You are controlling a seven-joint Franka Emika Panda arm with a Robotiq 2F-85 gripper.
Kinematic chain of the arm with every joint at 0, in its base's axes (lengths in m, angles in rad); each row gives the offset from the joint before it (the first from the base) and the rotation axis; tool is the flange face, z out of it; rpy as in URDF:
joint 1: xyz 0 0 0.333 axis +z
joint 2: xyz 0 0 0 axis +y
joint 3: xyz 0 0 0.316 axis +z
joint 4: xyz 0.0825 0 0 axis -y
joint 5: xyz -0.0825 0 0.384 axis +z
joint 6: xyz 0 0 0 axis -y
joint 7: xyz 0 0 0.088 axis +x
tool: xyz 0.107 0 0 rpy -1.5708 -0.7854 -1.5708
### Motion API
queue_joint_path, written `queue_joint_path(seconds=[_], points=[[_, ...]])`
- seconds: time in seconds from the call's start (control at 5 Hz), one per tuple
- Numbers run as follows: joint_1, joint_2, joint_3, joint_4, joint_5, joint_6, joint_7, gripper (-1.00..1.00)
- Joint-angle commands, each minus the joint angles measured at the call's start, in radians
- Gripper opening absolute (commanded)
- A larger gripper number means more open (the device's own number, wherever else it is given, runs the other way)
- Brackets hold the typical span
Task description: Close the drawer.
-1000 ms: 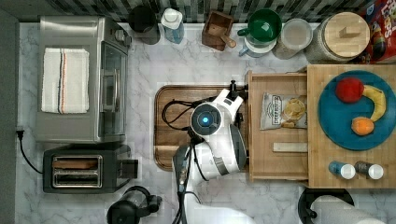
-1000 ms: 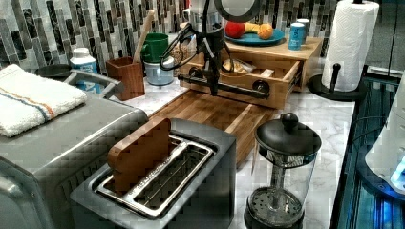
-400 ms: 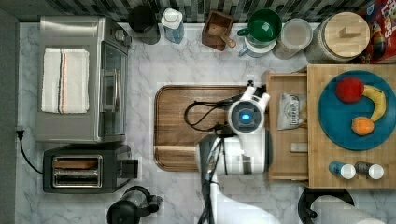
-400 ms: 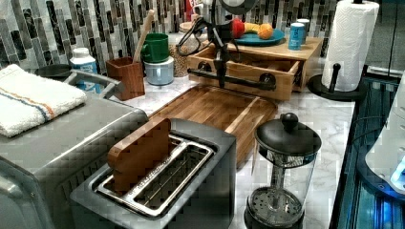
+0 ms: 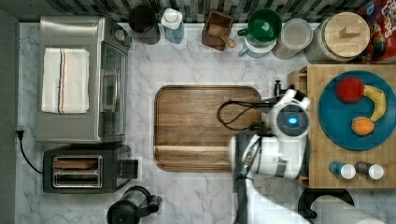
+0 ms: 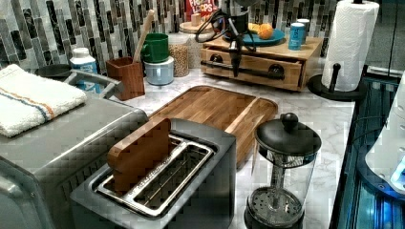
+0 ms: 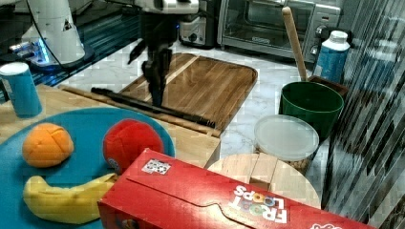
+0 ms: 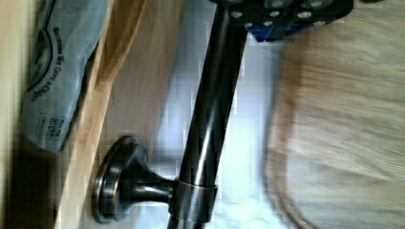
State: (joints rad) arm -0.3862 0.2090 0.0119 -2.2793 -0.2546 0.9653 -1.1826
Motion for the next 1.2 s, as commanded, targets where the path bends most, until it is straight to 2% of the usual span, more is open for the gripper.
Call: queue_joint_path(seconds=[0.2,0.4,1.2], points=[[-0.165,0.088,-0.091,0.199,0.028,-0.012,-0.175,-1.00],[-0.148,0.031,-0.100,0.133,0.037,-0.004,-0.066,-1.00],[-0.145,0.030,-0.103,0.132,0.038,-0.004,-0.067,-1.00]])
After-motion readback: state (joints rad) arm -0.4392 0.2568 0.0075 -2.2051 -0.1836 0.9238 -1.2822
